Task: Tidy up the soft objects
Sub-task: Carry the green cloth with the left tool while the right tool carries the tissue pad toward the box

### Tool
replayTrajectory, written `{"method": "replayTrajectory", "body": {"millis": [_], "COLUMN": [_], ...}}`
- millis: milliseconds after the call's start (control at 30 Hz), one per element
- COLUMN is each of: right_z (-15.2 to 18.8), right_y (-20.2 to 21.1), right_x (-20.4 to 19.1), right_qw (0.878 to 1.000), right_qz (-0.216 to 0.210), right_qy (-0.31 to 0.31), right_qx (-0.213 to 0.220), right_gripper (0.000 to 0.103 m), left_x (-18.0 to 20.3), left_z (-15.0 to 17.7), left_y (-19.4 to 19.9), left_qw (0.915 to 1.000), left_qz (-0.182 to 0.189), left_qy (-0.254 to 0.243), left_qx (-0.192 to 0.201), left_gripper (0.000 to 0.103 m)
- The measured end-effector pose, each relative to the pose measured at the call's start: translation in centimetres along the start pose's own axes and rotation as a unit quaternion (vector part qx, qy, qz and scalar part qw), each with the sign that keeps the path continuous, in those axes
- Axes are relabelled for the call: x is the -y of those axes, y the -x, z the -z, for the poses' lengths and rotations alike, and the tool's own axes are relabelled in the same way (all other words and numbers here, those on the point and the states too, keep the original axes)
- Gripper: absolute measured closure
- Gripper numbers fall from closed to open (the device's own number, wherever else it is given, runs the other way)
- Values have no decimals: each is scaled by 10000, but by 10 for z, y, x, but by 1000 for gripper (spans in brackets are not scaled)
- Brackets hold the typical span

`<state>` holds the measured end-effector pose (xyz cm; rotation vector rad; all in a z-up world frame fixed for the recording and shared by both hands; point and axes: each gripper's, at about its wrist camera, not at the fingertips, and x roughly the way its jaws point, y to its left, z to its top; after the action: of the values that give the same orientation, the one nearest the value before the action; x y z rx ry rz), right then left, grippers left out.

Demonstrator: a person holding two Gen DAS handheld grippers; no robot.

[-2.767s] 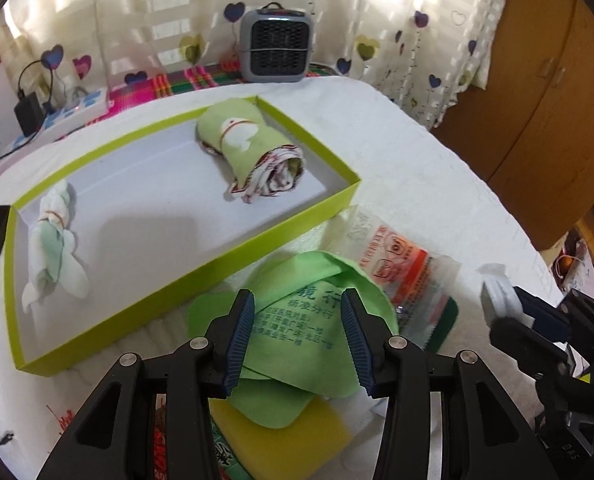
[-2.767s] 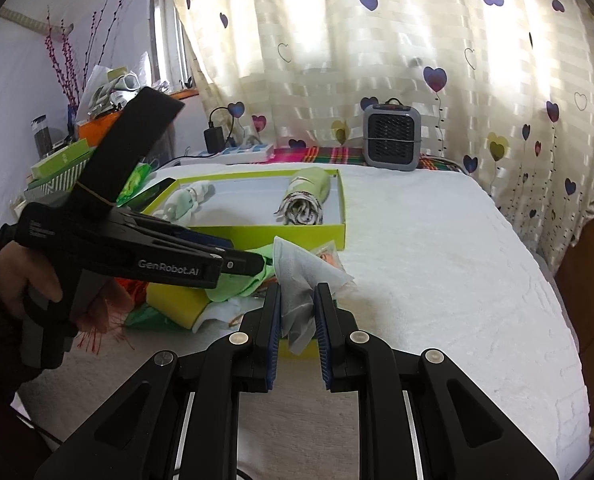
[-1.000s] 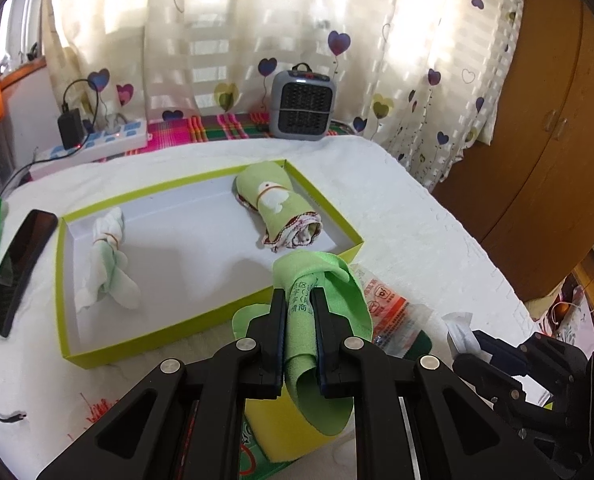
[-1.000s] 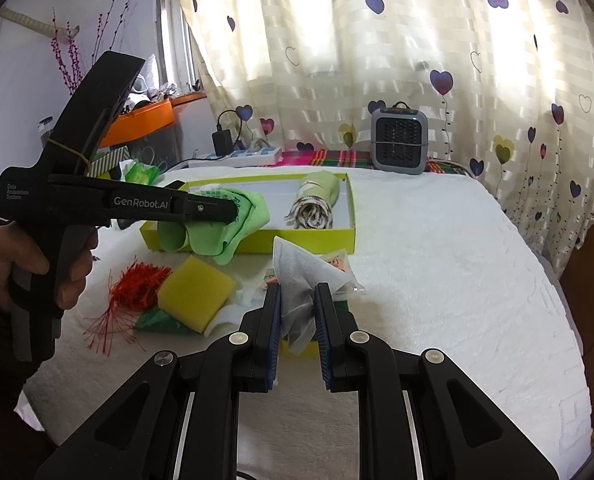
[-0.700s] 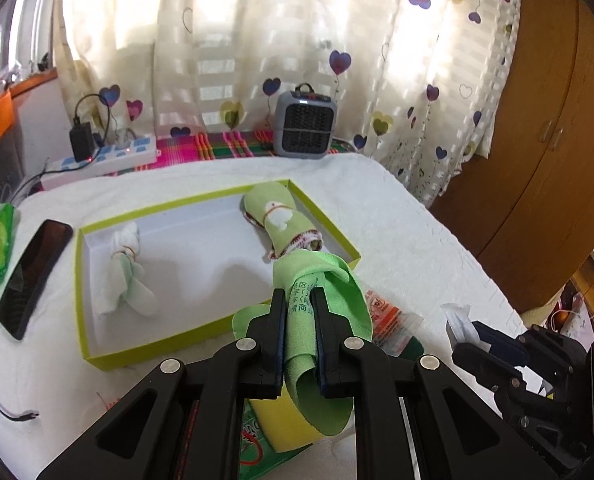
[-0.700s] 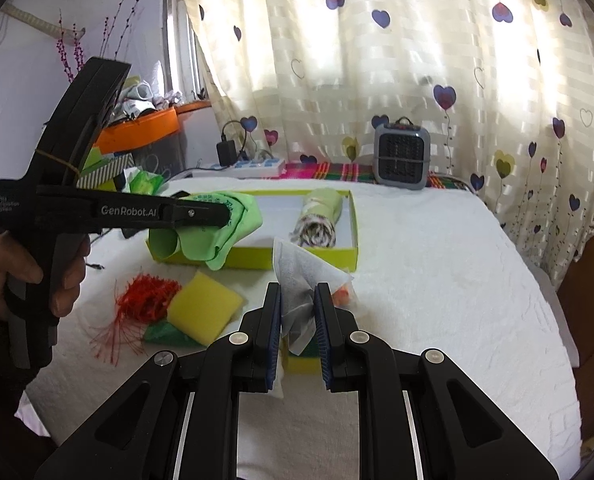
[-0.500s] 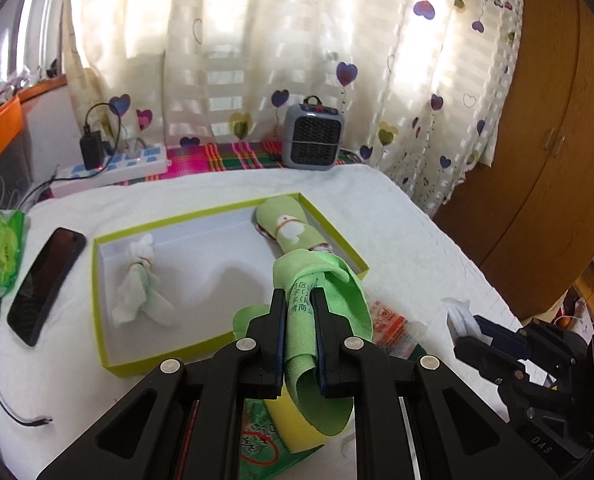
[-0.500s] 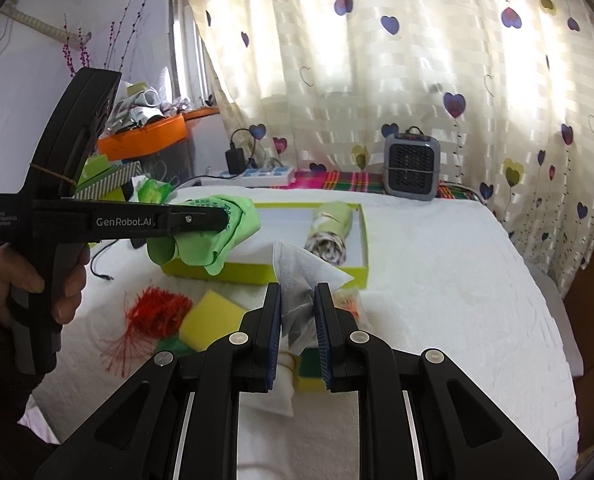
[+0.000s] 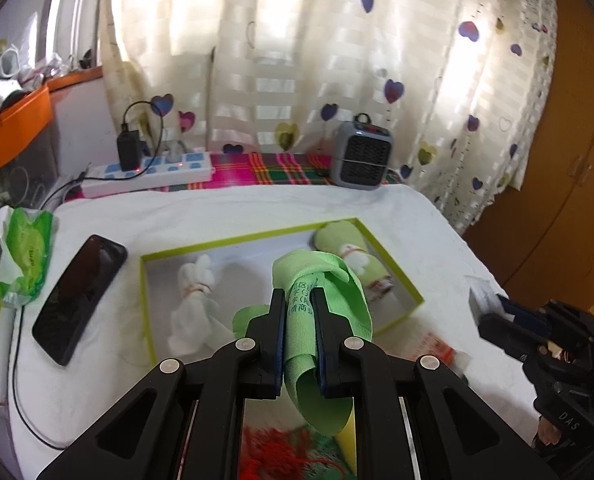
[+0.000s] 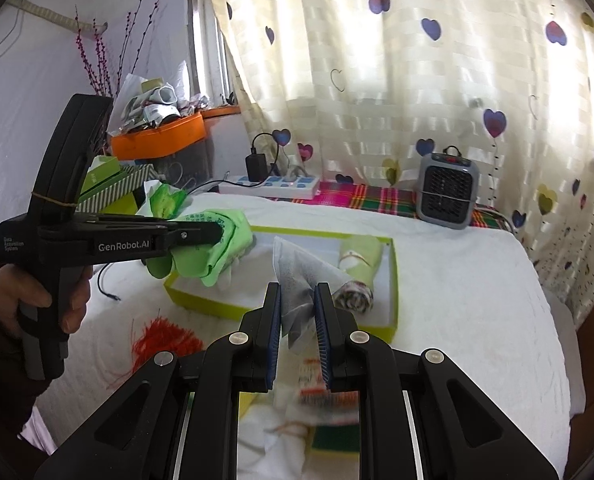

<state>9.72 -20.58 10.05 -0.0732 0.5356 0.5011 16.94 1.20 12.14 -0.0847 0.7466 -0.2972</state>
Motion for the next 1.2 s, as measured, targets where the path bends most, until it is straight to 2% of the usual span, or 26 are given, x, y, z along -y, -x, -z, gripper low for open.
{"method": "replayTrajectory", "body": {"millis": [367,600,900,1200], "right_z": [-28,-43,-41,-40], "right_y": [-49,-96,-151,-185], "right_x": [6,10,13,12], "right_qw": [9995,9976,9927,9884], "right_qz": [-135,-140,1,46], "right_qy": [63,167,267,328], "right_qx": [-262,-659,-1172,-1480], "right_gripper": [86,86,86,86], "left_x": [-26,-38,-45,-51], "left_z": [-23,-24,-18,-14], "left_y": [-30,-54,-86,-108], "left_qw": [9998,9994,9985,9972], "left_qz": [-131,-196,-235,-331], "left_qy": [169,234,205,162], "left_qx": [-63,-186,-451,-648], "left_gripper": [92,92,92,92]}}
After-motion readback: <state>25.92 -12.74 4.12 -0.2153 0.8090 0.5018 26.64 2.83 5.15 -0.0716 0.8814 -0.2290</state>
